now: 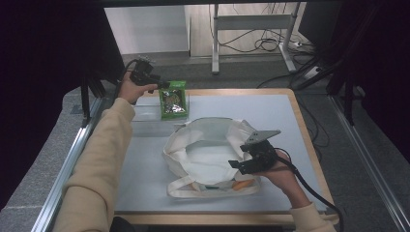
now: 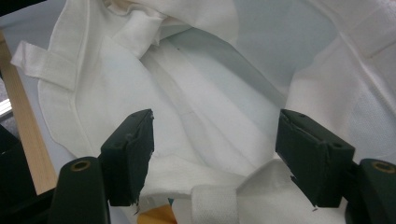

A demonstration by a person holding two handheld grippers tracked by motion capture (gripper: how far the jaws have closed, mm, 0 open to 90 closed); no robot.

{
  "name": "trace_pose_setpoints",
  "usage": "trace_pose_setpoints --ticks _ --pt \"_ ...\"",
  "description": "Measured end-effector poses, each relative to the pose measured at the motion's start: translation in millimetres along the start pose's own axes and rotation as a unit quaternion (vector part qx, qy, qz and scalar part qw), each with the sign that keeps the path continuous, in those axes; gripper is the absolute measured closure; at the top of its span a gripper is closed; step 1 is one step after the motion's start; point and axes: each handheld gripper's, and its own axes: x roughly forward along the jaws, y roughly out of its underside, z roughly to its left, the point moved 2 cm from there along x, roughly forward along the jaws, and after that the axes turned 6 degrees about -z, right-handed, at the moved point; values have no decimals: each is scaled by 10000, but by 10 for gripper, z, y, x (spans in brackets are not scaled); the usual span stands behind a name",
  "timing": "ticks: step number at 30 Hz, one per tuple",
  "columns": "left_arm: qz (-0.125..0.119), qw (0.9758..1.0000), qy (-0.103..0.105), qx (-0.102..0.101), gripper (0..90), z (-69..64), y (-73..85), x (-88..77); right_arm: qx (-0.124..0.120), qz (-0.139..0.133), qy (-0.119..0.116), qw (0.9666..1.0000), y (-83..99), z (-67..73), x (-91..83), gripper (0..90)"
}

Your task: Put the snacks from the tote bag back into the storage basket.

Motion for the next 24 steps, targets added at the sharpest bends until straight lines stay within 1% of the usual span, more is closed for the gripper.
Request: trace_pose_setpoints --ticks 2,8,11,15,16,18,23,24 --pt "9 10000 59 -14 343 -39 36 -30 -2 -21 -6 10000 -3 0 -5 279" --pt "49 9998 170 67 347 -194 105 -160 -24 -120 -39 9999 -26 11 -57 280" --pt "-7 9997 235 87 350 -290 132 -238 -29 -176 -65 9998 -36 9 -77 280" --pt "40 9995 285 142 354 -426 187 -321 -31 -190 -88 9998 -45 1 -82 280" --pt "43 9994 314 158 353 -460 206 -345 -29 -194 -93 9998 -49 -1 -78 280" --pt "-12 9992 393 118 352 -524 253 -398 -54 -197 -89 9998 -58 -7 -70 280" --pt "-56 9988 472 155 353 -694 399 -558 -95 -199 -57 9997 -62 0 -88 280" --pt "-78 9985 520 131 353 -727 429 -588 -81 -210 -56 9997 -65 0 -95 280"
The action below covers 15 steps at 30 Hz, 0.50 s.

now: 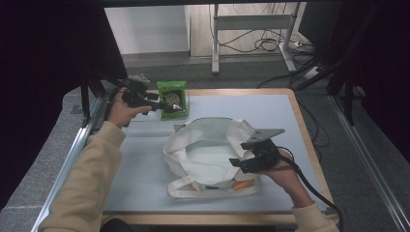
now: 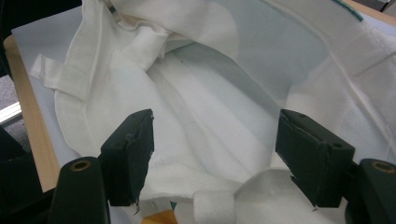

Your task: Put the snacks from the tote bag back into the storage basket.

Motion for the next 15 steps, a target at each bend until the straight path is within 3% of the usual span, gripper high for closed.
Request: trace_pose_setpoints --ticks 15 --pt "-81 9997 142 156 357 -485 357 -334 75 -73 151 9998 1 -67 -116 280"
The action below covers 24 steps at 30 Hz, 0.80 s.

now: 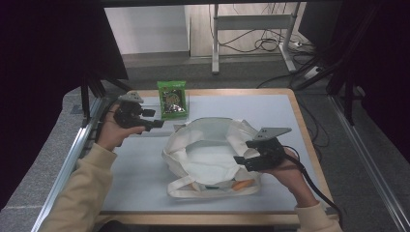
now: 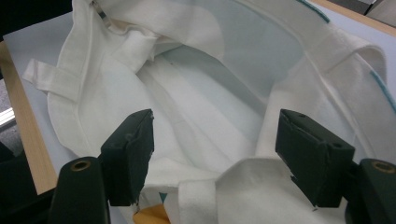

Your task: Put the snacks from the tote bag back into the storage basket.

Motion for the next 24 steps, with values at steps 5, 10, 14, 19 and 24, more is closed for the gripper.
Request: trace_pose_setpoints --ticks 5,10,14,19,24 --pt "17 10000 49 -9 358 -143 99 -38 35 16 48 10000 26 -40 -56 279" --pt "128 9998 109 45 358 -272 196 -48 75 -94 97 9999 19 -76 -161 280" --pt "165 9997 158 66 358 -325 249 -57 148 -133 163 9997 37 -128 -229 280" --pt "204 9996 179 41 358 -363 286 -59 180 -129 204 9995 60 -169 -244 280" --pt "222 9996 194 44 357 -380 299 -52 185 -140 198 9995 62 -175 -247 280"
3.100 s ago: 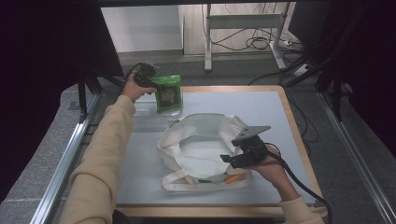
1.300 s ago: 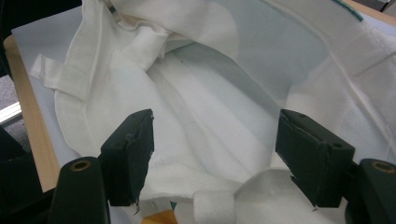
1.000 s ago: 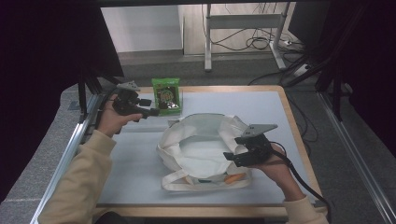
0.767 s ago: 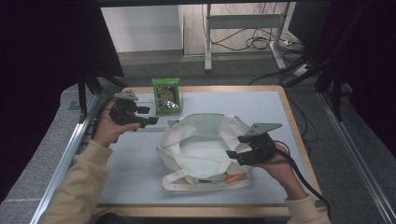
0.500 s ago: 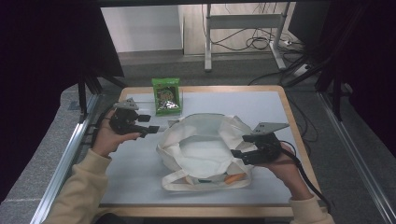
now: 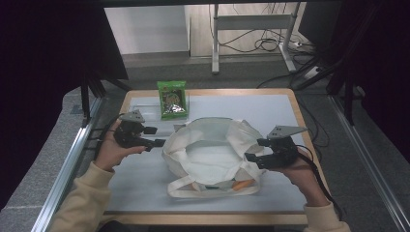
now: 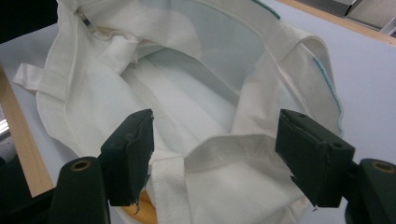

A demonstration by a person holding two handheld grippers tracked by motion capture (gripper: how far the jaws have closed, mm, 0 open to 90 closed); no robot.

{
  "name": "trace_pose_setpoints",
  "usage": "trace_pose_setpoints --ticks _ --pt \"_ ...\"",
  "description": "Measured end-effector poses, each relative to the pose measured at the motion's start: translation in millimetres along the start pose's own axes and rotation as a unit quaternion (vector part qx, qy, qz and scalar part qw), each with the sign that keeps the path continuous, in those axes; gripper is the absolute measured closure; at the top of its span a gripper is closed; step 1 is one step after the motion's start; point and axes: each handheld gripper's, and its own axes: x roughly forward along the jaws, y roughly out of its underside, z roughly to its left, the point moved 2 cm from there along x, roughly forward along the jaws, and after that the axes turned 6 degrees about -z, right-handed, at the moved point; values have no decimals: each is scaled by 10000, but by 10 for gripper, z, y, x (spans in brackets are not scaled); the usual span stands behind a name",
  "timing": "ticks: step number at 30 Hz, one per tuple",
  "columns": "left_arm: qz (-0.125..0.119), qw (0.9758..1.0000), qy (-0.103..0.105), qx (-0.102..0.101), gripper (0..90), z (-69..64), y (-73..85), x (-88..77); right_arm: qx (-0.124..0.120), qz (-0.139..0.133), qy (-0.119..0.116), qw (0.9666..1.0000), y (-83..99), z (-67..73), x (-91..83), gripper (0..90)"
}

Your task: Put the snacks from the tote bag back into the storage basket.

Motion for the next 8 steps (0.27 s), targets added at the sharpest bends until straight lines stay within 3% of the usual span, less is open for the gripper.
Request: trace_pose_setpoints --ticks 8 --pt "-70 10000 9 -57 354 -26 6 -35 23 -116 -52 9999 0 -21 -64 280"
